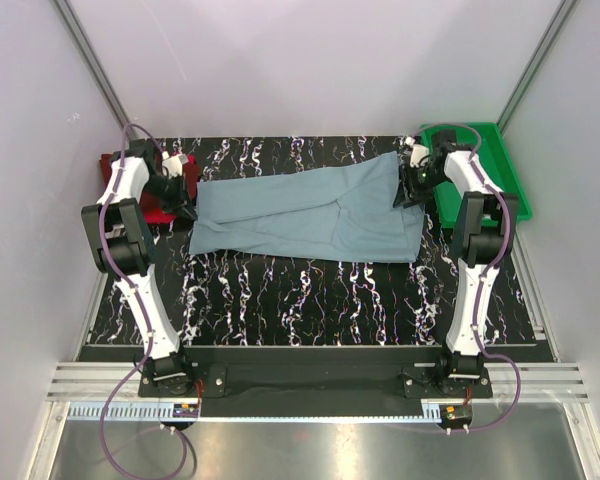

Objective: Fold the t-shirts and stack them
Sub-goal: Fold the tshirt

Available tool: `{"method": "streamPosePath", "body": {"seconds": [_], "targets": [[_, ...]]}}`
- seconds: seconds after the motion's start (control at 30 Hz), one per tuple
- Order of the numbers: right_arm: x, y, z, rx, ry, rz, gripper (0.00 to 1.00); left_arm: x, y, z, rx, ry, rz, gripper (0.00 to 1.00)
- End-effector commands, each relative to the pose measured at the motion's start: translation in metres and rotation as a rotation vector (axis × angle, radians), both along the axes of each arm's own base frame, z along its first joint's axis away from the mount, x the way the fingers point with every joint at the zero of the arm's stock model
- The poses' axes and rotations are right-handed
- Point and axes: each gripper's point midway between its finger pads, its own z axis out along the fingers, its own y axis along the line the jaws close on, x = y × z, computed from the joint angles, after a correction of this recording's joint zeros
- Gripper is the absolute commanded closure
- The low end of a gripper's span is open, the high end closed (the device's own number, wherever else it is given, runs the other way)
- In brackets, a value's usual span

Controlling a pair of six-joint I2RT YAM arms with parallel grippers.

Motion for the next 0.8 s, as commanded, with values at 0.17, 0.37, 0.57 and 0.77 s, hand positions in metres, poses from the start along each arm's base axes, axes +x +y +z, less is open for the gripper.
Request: {"method": "streamPosePath", "body": {"seconds": [0.17, 0.37, 0.57, 0.77], "targets": [[-0.002, -0.004, -0.007, 0.006, 0.02, 0.01, 0.55, 0.002, -0.001, 0.005, 0.021, -0.032, -0.02, 1.0], [0.001, -0.003, -0.009, 0.013, 0.024, 0.014, 0.62, 0.0, -0.001, 0.004, 0.025, -0.027, -0.021, 1.0], [-0.002, -0.001, -0.009, 0.023, 0.03, 0.018, 0.83, 0.0, -0.001, 0.003, 0.028, -0.026, -0.019, 1.0], [0.001, -0.002, 0.01, 0.016, -0.012, 0.021, 0.98, 0.002, -0.001, 0.006, 0.03, -0.033, -0.021, 1.0]]}}
